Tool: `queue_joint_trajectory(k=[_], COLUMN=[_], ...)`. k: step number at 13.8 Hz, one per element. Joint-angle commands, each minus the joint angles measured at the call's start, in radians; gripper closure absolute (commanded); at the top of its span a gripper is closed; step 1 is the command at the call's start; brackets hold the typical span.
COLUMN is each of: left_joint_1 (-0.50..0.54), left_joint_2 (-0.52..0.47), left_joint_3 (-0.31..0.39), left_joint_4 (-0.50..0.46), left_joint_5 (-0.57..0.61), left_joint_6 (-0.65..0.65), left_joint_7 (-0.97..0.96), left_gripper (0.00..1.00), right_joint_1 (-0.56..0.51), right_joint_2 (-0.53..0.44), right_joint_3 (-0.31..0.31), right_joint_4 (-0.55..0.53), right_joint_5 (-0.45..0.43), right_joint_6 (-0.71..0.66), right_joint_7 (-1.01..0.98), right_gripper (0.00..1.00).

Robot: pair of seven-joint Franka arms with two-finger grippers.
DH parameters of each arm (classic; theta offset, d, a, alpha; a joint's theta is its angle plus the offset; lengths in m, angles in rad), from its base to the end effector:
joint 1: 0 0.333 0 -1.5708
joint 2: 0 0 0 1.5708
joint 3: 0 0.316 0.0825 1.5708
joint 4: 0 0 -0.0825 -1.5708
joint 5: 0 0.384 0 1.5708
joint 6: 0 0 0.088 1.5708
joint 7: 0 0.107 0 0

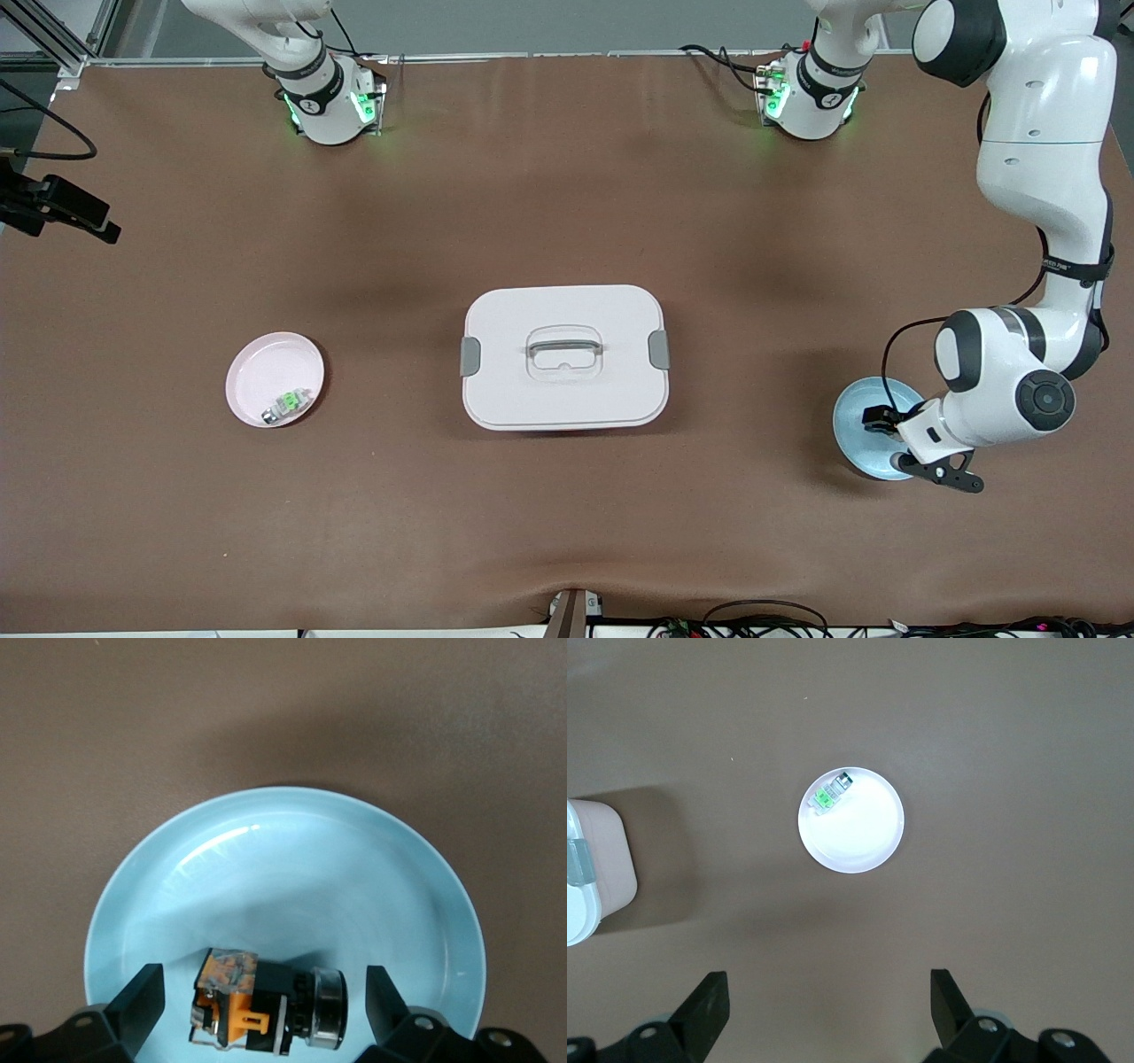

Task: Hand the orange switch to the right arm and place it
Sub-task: 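Close the left gripper on the orange switch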

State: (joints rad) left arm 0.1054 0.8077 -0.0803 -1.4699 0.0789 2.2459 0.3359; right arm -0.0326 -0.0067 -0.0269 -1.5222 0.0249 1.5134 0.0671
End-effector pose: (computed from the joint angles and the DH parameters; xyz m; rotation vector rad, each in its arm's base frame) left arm 0.7152 0.0300 0.1967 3.0941 -0.5266 -0.0449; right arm 0.5462 -0.0298 0.6460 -3.1104 0.1950 0.0034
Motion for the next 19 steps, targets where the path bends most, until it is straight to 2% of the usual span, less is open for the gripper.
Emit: queue_joint_trajectory(k=[1,11,14,15,18,19], left_joint_1=[0.005,0.019,0.017,0.016,0.016,0.017], left_joint_2=[-0.012,-0.013,-0.013,-0.015,-0.016,-0.019], left_joint_3=[-0.004,-0.004,-0.004,-0.004,-0.004,-0.004], left_joint_4=[-0.027,-0.064,-0.063,-0.063,-0.061,-0.06], left_joint_5=[0.018,0.016,0.012,0.007,0.002,0.001], left_joint_6=[0.018,0.058,0.057,0.057,0.051,0.046], left_joint_7=[0.018,0.058,0.055,0.054,0.038,0.035], left_gripper=[0.0,0.0,0.4,0.48,0.8,0.83], right_joint_1=[-0.007,-0.007,-0.007,-0.007,-0.007,-0.007], right_joint_2=[-0.01,-0.01,-0.01,-0.01,-0.01,-0.01], right_joint_3=[0.001,0.001,0.001,0.001,0.001,0.001], right_joint_4=[-0.001,-0.001,-0.001,-0.001,-0.001,-0.001], right_joint_5=[0.012,0.012,0.012,0.012,0.012,0.012], right_joint_6=[0.001,0.001,0.001,0.001,0.001,0.001], right_joint_7=[-0.003,-0.003,-0.003,-0.003,-0.004,-0.004], right_gripper=[0.0,0.0,0.0,0.0,0.0,0.0])
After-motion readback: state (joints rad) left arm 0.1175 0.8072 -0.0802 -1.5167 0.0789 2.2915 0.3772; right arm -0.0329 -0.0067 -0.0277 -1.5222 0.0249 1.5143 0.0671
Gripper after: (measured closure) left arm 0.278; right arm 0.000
